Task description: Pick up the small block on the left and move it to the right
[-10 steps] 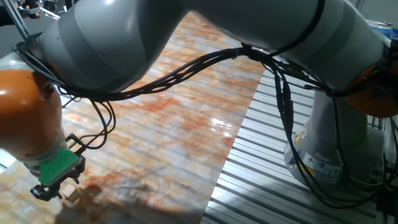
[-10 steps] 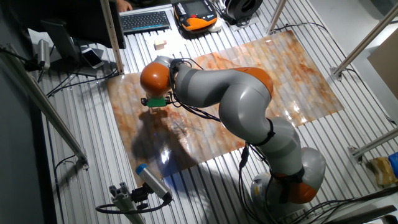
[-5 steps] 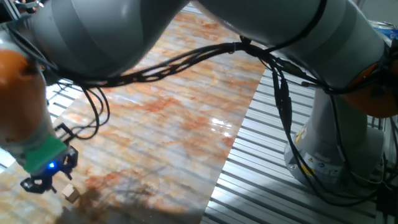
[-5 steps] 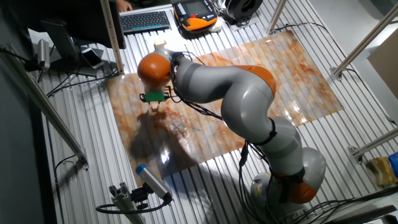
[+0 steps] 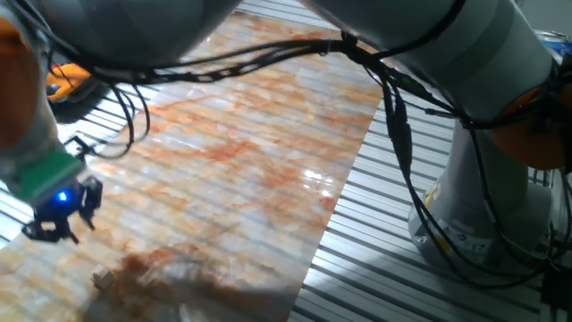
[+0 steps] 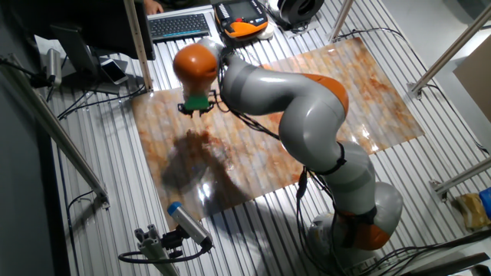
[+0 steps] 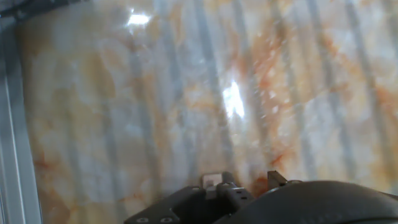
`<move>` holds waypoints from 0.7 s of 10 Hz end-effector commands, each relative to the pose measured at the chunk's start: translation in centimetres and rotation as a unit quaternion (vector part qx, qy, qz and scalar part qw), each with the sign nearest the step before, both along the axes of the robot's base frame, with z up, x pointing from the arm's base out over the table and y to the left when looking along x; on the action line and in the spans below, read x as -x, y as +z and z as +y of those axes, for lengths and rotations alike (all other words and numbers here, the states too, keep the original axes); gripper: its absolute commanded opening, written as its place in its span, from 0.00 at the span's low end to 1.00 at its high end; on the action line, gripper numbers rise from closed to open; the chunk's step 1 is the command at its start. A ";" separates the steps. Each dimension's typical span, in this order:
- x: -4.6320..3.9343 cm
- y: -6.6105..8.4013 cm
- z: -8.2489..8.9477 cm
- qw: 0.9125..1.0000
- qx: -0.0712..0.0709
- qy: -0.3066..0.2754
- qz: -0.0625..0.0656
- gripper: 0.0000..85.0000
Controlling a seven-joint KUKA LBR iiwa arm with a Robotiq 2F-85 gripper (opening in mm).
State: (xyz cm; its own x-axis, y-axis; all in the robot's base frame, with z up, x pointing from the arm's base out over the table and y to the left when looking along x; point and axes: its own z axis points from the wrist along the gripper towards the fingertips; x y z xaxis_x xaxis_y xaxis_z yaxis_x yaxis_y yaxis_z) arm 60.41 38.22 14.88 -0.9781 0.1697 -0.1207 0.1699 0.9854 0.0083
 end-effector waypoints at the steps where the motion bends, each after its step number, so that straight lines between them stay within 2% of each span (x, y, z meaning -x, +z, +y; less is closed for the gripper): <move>1: -0.22 3.3 -0.7 1.000 -0.007 -0.003 -0.001 0.40; 2: -0.43 4.4 -2.1 1.000 -0.005 0.009 0.000 0.40; 3: -0.65 5.0 -3.7 1.000 -0.011 0.020 -0.001 0.20; 4: -0.82 5.6 -4.8 0.999 -0.008 0.031 -0.002 0.20; 5: -0.91 6.0 -5.9 0.999 -0.009 0.039 -0.002 0.00; 6: -0.94 6.4 -6.9 0.999 -0.014 0.047 -0.002 0.00; 7: -0.83 6.6 -7.7 0.999 -0.013 0.047 -0.007 0.00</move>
